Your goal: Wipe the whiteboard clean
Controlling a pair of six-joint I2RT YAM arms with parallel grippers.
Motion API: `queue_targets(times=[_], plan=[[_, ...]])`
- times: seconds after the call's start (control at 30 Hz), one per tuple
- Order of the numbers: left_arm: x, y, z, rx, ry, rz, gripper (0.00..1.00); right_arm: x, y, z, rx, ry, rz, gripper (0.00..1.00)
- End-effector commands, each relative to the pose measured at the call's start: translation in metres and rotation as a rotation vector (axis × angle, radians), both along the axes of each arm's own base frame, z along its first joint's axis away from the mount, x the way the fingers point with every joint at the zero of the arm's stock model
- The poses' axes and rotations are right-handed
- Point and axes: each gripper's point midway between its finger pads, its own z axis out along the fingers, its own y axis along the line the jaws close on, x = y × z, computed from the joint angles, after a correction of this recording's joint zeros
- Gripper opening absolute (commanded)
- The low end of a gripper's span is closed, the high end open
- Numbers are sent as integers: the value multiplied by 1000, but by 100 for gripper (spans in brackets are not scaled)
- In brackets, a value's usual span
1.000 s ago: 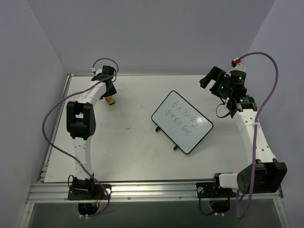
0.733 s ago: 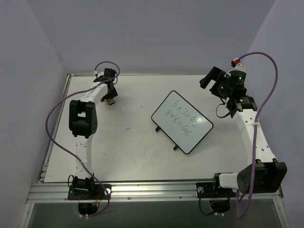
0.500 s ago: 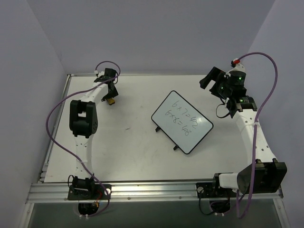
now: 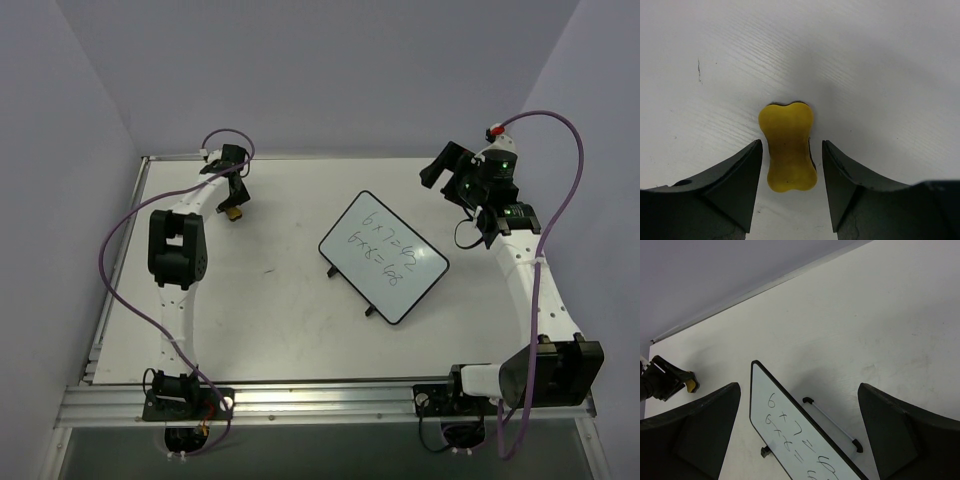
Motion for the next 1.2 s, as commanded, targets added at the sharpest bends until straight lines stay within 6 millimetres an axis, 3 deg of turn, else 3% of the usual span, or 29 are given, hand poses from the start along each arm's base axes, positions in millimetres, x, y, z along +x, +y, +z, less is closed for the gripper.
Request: queue_targets(times=[0.0, 0.73, 1.17], plan=[[18, -5, 18, -33, -80, 12, 59, -1, 1, 3, -16, -11, 9, 100], [11, 3, 13, -44, -93, 31, 59, 0, 0, -5, -22, 8, 6, 100], [16, 6, 28, -49, -126, 25, 59, 0, 0, -6, -24, 13, 4, 100]])
